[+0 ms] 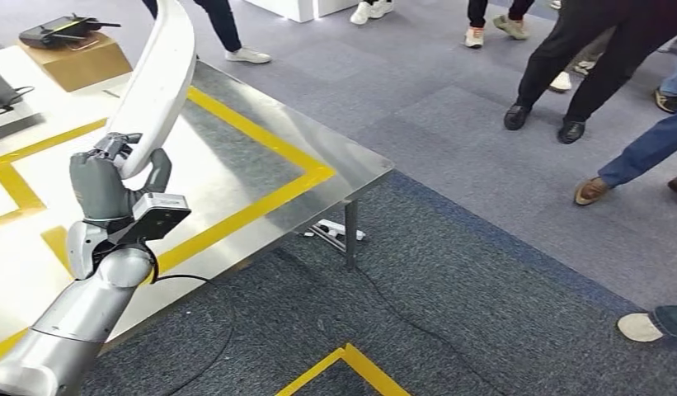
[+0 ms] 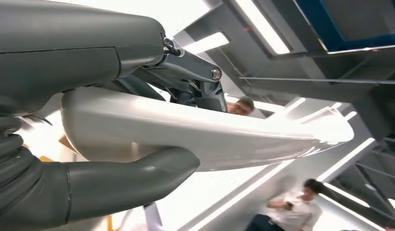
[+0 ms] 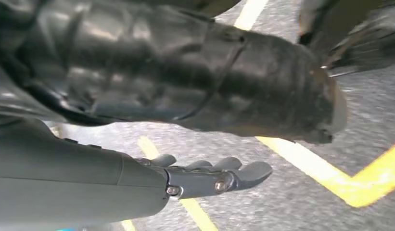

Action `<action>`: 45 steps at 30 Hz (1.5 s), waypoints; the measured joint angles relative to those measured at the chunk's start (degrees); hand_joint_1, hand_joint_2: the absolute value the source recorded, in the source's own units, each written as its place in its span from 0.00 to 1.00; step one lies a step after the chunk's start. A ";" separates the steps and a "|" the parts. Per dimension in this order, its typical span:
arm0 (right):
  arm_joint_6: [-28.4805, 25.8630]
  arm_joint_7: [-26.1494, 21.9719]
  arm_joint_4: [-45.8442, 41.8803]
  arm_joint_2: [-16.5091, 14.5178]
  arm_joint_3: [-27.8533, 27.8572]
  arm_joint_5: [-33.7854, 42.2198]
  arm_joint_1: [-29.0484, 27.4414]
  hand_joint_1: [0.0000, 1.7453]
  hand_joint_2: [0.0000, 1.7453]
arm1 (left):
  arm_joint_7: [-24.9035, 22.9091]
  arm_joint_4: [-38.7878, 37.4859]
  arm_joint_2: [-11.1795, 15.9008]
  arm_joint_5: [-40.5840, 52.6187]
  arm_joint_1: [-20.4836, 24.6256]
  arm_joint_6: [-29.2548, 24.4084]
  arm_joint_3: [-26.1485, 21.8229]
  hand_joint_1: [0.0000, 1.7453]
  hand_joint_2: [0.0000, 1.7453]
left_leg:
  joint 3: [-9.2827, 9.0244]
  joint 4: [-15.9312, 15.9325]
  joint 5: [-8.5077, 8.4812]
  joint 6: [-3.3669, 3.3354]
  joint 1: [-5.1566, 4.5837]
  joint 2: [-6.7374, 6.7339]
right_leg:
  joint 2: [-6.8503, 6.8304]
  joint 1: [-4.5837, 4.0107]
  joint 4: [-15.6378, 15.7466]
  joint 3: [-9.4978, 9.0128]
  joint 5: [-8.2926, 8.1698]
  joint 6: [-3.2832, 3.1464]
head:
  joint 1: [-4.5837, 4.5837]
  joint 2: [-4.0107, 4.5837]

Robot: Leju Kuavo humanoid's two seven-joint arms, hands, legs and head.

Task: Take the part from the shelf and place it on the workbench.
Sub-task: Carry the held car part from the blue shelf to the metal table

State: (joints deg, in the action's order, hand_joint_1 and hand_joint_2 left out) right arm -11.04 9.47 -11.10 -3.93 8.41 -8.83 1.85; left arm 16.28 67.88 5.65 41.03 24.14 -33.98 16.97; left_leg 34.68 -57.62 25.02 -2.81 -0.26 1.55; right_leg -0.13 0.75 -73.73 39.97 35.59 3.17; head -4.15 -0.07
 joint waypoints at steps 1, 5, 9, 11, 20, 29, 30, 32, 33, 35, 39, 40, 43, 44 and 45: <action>0.02 0.02 0.00 0.01 0.00 0.00 -0.07 0.00 0.00 | 0.00 -0.03 -0.07 0.02 -0.12 0.03 0.02 1.00 1.00 | -0.03 -0.07 0.04 0.03 0.04 0.87 | 0.06 0.01 -0.72 0.81 -0.59 0.09 | 0.00 0.00; 0.02 0.01 0.01 0.02 0.00 -0.01 -0.15 0.00 0.00 | 0.00 -0.08 -0.11 0.08 -0.21 0.04 0.02 1.00 1.00 | -0.02 -0.73 0.53 0.73 0.39 3.58 | 2.24 0.40 9.15 -2.79 -7.22 0.34 | 0.03 0.00; 0.04 0.02 0.09 0.00 0.00 -0.02 -0.09 0.00 0.00 | -0.07 -0.08 -0.12 0.14 -0.13 0.11 0.04 1.00 1.00 | 0.96 -1.55 0.78 2.06 0.64 6.17 | 4.77 0.77 14.63 -5.97 -7.54 -0.54 | 0.16 -0.01; 0.04 0.04 0.09 0.01 0.01 -0.13 0.00 0.00 0.00 | -0.07 -0.09 0.04 0.22 -0.21 0.13 0.04 1.00 1.00 | 1.30 -1.87 1.04 2.61 0.68 6.13 | 3.25 0.86 14.76 -6.42 -7.49 -1.33 | 0.13 -0.01; 0.10 0.04 0.09 0.02 0.02 -0.82 -0.15 0.00 0.00 | -0.35 -0.27 0.24 0.31 -0.30 0.15 0.15 1.00 1.00 | 5.89 -9.87 1.21 2.86 0.38 -2.37 | -3.86 0.41 15.12 -9.25 -5.42 -2.25 | -0.74 0.00; -0.02 -0.10 0.00 0.00 0.04 -1.05 0.24 0.00 0.00 | -0.68 -0.24 0.26 0.30 -0.16 0.17 0.10 1.00 1.00 | 1.09 -0.76 -0.09 0.42 -0.10 -1.71 | -1.61 0.13 9.03 -7.34 -0.54 0.11 | -0.19 0.00; -0.02 -0.10 0.01 -0.01 0.04 -1.08 0.17 0.00 0.00 | -0.69 -0.25 0.18 0.30 -0.17 0.19 0.11 1.00 1.00 | 1.07 -0.77 -0.01 0.26 -0.01 -1.03 | -0.53 0.16 5.01 -4.98 0.90 0.22 | -0.12 0.00; -0.04 -0.08 0.02 -0.01 0.06 -1.11 -0.03 0.00 0.00 | -0.70 -0.25 -0.01 0.31 -0.40 0.21 0.13 1.00 1.00 | 0.96 -0.81 0.15 0.09 0.02 0.44 | 0.02 0.17 -0.51 -1.00 1.63 0.42 | -0.05 0.00; -0.08 -0.19 0.02 -0.01 0.08 -1.09 -0.12 0.00 0.00 | -0.71 -0.25 -0.08 0.31 -0.51 0.21 0.14 1.00 1.00 | 0.84 -0.85 0.26 0.11 0.05 1.08 | 0.05 0.19 -0.18 -0.38 0.18 0.48 | -0.04 0.00; -0.21 -0.72 0.02 0.00 0.23 -0.98 -0.15 0.00 0.00 | -0.74 -0.25 -0.13 0.31 -0.59 0.25 0.14 1.00 1.00 | 0.50 -1.09 0.68 0.40 0.19 2.11 | 0.22 0.30 5.95 -1.86 -4.92 0.52 | -0.03 0.00; -0.51 -1.74 0.06 -0.02 0.78 -0.96 0.21 0.00 0.00 | -0.80 -0.25 0.02 0.31 -0.65 0.36 0.13 1.00 1.00 | 0.85 -1.87 1.29 1.60 0.05 3.10 | 1.44 0.22 13.89 -5.33 -7.41 -0.64 | 0.04 -0.01; -0.57 -1.90 0.06 -0.05 0.90 -0.98 0.26 0.00 0.00 | -0.83 -0.25 0.09 0.31 -0.70 0.37 0.13 1.00 1.00 | 0.89 -1.83 1.28 1.83 0.06 3.21 | 1.37 0.28 14.15 -5.59 -7.29 -1.16 | -0.02 -0.02; -0.64 -2.19 0.05 -0.09 1.11 -0.98 0.10 0.00 0.00 | -0.83 -0.23 0.35 0.31 -0.72 0.36 0.11 1.00 1.00 | 1.85 -4.36 2.97 2.64 0.04 1.69 | 0.93 0.65 14.62 -6.20 -7.35 -2.23 | -0.50 -0.02; -0.66 -2.21 0.04 -0.07 1.17 -0.98 0.04 0.00 0.00 | -0.83 -0.24 0.41 0.31 -0.68 0.36 0.11 1.00 1.00 | 3.16 -7.21 4.37 2.97 0.14 0.77 | 0.75 0.66 14.69 -6.43 -7.26 -2.51 | -0.72 -0.02; -0.66 -2.22 0.04 -0.07 1.22 -0.98 0.01 0.00 0.00 | -0.83 -0.24 0.42 0.31 -0.65 0.37 0.12 1.00 1.00 | 4.87 -10.74 5.86 3.27 0.28 0.05 | 0.57 0.64 14.71 -6.59 -7.13 -2.71 | -0.90 -0.01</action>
State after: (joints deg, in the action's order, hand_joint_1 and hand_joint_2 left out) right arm -11.69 7.25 -11.06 -4.00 9.64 -9.81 1.86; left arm 15.45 67.64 6.07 41.33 23.49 -33.62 17.09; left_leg 39.55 -68.36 30.89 0.45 0.02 1.60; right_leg 0.44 1.38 -59.02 33.39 28.46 0.45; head -5.05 -0.08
